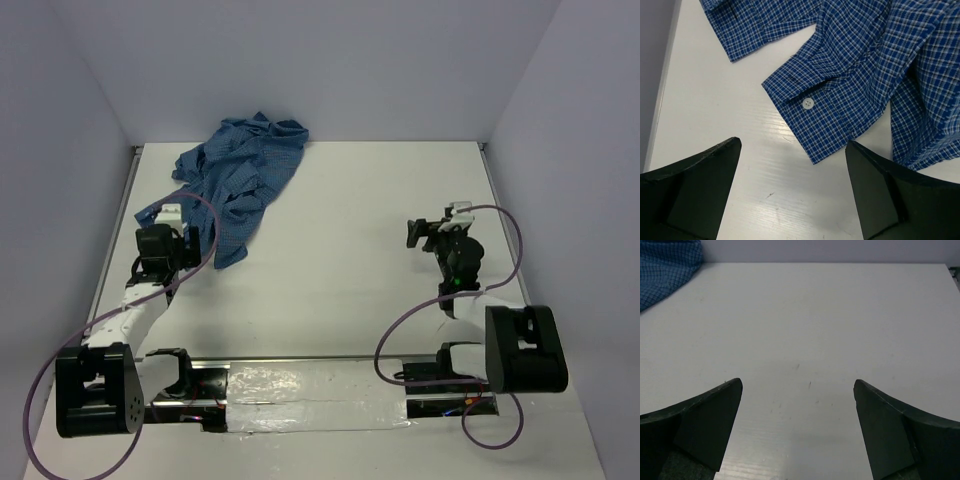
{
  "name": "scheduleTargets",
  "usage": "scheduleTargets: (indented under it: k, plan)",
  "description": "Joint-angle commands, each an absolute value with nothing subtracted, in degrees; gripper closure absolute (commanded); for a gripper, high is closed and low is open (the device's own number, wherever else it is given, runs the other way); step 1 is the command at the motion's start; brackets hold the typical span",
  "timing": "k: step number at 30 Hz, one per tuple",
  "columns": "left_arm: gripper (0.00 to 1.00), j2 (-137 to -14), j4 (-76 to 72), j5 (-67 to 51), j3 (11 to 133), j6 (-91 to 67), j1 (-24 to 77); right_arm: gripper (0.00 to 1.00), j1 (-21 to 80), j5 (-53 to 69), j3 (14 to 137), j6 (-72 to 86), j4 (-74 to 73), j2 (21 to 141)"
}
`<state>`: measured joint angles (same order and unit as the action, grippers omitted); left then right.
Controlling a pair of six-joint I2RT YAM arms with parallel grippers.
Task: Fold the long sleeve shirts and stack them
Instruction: Move the shirt to the center of the board
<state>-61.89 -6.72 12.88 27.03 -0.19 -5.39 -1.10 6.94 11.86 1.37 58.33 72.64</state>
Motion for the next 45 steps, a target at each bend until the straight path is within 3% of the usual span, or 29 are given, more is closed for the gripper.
scheduleTargets:
  k: [1, 5, 7, 9, 11, 15, 19, 24, 26, 27, 31, 37, 38, 39, 41, 42, 45]
  plan:
    - [0.01, -61.4, -4.8, 9.9, 31.1, -1.8, -5.6, 0.00, -0.6, 8.0, 19.4, 0.5, 47.6, 66.0]
    - [0.03, -64.0, 4.8, -4.0, 37.6, 12.7, -5.6, 0.00, -0.9, 12.6, 27.7, 2.1, 31.3, 60.0]
    - [0.06, -68.9, 8.4, -10.0, 45.4, 12.3, -5.5, 0.21, -0.8, 16.2, 33.6, 3.4, 27.2, 60.4]
    - [0.07, -77.9, 18.5, -15.6, 58.1, 11.9, -5.5, 0.61, -0.8, 19.4, 39.7, 8.1, 21.7, 61.8]
    - [0.06, -85.8, 29.7, -19.8, 68.2, 10.6, -5.0, 0.76, -0.7, 21.1, 43.9, 11.8, 16.0, 65.3]
    - [0.01, -106.6, 39.1, -20.4, 90.7, 7.5, -4.2, 0.55, -0.3, 20.0, 52.6, 20.2, 9.6, 70.4]
    - [0.01, -112.3, 31.4, -16.7, 93.2, 6.2, -2.5, 0.51, 4.5, 16.0, 54.8, 20.2, 8.4, 72.6]
    - [0.05, -123.2, 32.9, -8.5, 102.0, 8.1, 2.2, 0.51, 8.2, 12.2, 55.8, 18.0, 5.3, 72.3]
    - [0.35, -125.5, 33.9, -8.3, 103.7, 9.0, 4.1, 0.51, 8.6, 12.0, 55.4, 18.8, 5.2, 71.5]
    - [0.59, -126.1, 33.8, -9.1, 103.8, 11.0, 5.1, 0.51, 8.7, 11.9, 54.8, 19.1, 5.1, 71.0]
    - [1.00, -123.1, 30.4, -12.5, 98.5, 19.1, 12.9, 0.53, 9.2, 11.0, 53.3, 20.1, 4.7, 67.4]
    - [1.00, -116.7, 40.1, -24.2, 94.7, 37.2, 28.6, 0.55, 9.3, 9.2, 53.1, 21.2, 2.8, 64.5]
    - [0.95, -115.6, 45.3, -26.7, 95.8, 39.6, 30.0, 0.54, 9.3, 9.2, 53.8, 21.4, 2.6, 64.7]
    - [0.68, -115.2, 47.7, -29.2, 96.7, 42.2, 31.2, 0.52, 9.3, 9.8, 54.4, 21.6, 2.5, 65.6]
    - [0.36, -115.2, 52.7, -34.8, 101.4, 42.8, 32.3, 0.43, 9.3, 10.1, 57.7, 21.7, 0.7, 67.3]
    - [0.14, -115.1, 56.0, -35.5, 103.1, 41.8, 32.2, 0.39, 9.3, 9.7, 59.1, 22.4, 0.0, 69.9]
    - [0.06, -112.5, 59.4, -38.3, 108.2, 37.5, 28.9, 0.33, 9.6, 9.5, 65.8, 24.7, -5.9, 76.6]
